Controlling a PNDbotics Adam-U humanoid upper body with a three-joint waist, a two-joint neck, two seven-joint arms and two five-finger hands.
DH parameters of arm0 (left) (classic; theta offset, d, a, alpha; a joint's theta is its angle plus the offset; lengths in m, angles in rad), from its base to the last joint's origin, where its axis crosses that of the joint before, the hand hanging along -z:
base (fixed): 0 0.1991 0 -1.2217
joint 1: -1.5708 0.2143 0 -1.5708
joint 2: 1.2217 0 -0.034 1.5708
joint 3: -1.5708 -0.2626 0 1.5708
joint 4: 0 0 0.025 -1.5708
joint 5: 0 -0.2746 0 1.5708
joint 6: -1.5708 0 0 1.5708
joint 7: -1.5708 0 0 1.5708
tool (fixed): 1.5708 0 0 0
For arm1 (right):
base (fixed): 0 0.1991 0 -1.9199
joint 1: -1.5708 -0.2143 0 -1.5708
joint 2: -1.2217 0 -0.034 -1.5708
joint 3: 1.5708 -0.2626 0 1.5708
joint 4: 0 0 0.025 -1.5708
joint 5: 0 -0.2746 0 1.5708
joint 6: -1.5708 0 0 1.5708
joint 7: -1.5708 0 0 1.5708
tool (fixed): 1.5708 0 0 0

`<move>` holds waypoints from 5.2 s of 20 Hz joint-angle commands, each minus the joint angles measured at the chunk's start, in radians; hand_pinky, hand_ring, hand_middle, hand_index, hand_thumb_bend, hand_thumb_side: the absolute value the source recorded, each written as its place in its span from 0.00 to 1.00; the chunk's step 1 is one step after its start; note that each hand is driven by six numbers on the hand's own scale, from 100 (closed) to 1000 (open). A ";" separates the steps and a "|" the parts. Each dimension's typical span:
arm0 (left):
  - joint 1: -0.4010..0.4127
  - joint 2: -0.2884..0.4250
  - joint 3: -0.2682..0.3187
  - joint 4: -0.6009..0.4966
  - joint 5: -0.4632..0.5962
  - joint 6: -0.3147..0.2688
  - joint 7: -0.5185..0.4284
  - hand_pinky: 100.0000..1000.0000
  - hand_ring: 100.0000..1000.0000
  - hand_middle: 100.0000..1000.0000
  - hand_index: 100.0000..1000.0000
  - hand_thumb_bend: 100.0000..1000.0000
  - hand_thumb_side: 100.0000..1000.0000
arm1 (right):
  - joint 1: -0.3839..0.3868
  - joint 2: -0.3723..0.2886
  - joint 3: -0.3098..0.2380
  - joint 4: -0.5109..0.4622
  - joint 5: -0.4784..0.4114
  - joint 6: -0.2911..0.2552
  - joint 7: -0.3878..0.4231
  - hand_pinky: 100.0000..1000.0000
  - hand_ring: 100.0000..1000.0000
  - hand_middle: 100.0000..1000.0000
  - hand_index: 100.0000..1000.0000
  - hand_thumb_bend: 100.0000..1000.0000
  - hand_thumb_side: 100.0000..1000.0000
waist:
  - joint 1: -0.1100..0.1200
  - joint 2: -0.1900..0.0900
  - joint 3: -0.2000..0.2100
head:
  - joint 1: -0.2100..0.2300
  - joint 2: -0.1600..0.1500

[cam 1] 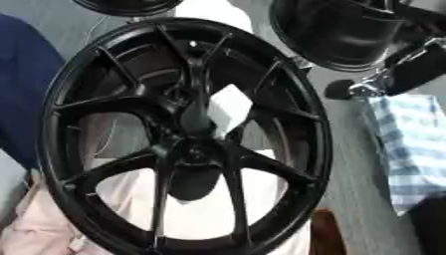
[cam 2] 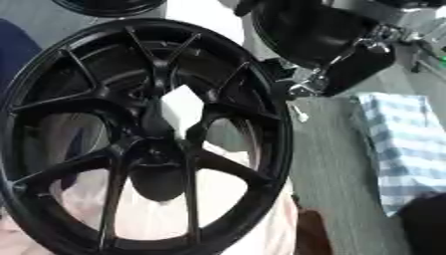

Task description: Pull the pin out of the wheel hub.

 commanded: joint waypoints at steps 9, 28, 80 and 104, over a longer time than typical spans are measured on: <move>0.005 0.018 -0.001 -0.007 -0.010 -0.001 -0.003 0.55 0.62 0.55 0.67 0.00 0.74 | -0.161 0.130 0.008 0.000 -0.077 0.085 0.314 0.89 0.85 0.74 0.80 0.51 0.02 | 0.015 -0.037 -0.015 | -0.001 0.018; 0.057 0.045 0.020 0.002 -0.007 0.002 0.013 0.55 0.62 0.55 0.67 0.00 0.73 | -0.231 0.531 0.040 0.199 0.208 0.028 0.607 0.91 0.86 0.77 0.80 0.51 0.00 | 0.031 -0.064 -0.088 | 0.068 0.020; 0.016 0.020 0.004 -0.008 0.003 0.002 0.004 0.55 0.63 0.55 0.67 0.00 0.75 | -0.146 0.646 0.022 0.298 0.307 0.169 0.570 0.71 0.63 0.38 0.52 0.34 0.00 | 0.027 -0.032 -0.032 | 0.032 0.015; 0.024 0.018 0.008 -0.001 0.007 0.003 0.007 0.55 0.63 0.55 0.67 0.00 0.75 | -0.225 0.512 -0.132 0.194 0.156 0.352 0.378 0.60 0.48 0.13 0.33 0.25 0.00 | 0.027 -0.049 -0.042 | 0.032 0.041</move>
